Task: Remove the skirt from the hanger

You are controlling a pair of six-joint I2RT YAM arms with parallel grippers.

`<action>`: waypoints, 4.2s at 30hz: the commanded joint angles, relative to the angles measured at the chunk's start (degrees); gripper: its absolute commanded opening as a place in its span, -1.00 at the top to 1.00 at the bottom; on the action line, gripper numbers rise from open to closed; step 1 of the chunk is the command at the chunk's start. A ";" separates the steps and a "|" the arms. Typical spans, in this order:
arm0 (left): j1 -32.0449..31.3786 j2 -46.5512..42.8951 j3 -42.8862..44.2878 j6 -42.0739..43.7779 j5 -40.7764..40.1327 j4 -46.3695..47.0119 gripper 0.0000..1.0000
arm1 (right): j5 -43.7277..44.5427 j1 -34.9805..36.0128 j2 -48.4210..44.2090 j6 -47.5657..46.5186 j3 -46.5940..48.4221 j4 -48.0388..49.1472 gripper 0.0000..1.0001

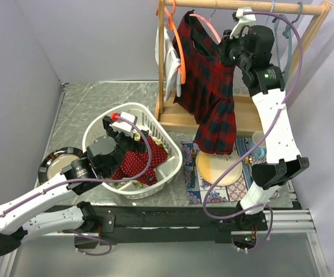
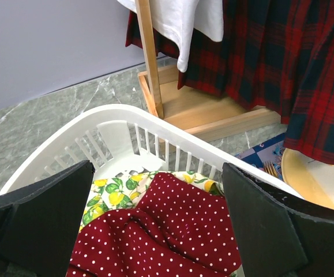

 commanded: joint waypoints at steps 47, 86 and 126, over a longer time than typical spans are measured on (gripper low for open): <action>-0.24 3.72 16.09 -9.37 20.58 -5.18 -0.99 | 7.90 2.23 -34.60 14.92 -21.64 3.11 1.00; -26.87 41.41 32.01 -4.90 2.07 15.81 -0.94 | 11.77 9.26 -47.08 35.40 -35.35 15.50 1.00; -28.19 24.73 13.30 -2.62 -4.37 19.95 0.99 | 17.13 9.26 -48.32 29.26 -33.69 27.10 1.00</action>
